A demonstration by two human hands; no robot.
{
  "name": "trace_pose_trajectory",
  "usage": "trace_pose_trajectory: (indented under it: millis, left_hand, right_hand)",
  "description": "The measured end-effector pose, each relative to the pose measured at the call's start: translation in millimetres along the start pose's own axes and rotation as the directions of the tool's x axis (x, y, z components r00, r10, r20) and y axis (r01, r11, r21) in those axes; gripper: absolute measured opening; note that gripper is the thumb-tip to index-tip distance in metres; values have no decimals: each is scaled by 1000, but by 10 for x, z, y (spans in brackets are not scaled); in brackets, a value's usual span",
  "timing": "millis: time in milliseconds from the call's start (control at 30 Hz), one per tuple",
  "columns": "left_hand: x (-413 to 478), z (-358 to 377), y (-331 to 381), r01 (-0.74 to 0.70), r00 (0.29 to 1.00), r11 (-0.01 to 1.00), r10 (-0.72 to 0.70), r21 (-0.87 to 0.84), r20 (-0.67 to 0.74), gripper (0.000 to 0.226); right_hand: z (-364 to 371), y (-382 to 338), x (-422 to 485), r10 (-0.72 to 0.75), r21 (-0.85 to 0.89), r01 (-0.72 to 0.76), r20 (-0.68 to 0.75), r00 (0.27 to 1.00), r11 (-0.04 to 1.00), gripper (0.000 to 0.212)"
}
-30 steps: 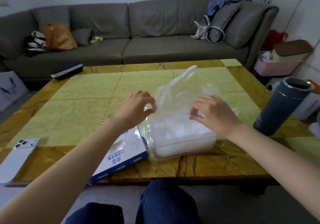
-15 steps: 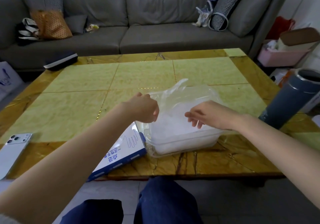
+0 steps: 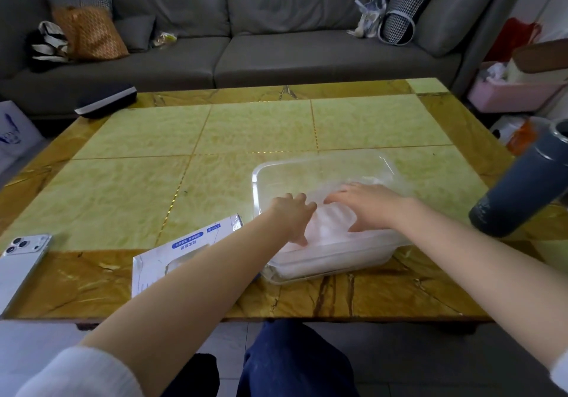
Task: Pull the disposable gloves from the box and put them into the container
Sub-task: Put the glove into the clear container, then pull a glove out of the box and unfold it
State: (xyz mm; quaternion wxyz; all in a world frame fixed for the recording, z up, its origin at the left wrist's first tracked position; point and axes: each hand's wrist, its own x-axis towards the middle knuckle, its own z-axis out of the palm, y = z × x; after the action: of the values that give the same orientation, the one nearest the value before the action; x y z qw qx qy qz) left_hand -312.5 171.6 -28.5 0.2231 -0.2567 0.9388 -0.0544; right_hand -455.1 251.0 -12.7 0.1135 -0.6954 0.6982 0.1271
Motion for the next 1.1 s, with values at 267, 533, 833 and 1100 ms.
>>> trace_pose_trajectory:
  millis: [267,533,833,1100]
  left_hand:
    - [73,84,-38,42,986,999,-38,-19,160,81]
    - [111,74,-28,64,978,998,-67,24,200,83]
    - [-174,-138,-131,48,998,995,-44,93,-44,45]
    - [-1016,220,-636,146,797,919,-329,-367,-506,41]
  right_hand:
    - [110,131,119,52,-24,-48,207,977,999,85]
    - [144,126,190,58,62,-77,261,964,995,83]
    - [-311,-255,-141,190,53,-193,51,980,980,41]
    - [-276,-1131,-169,-11,224,166,-565,825,960,25]
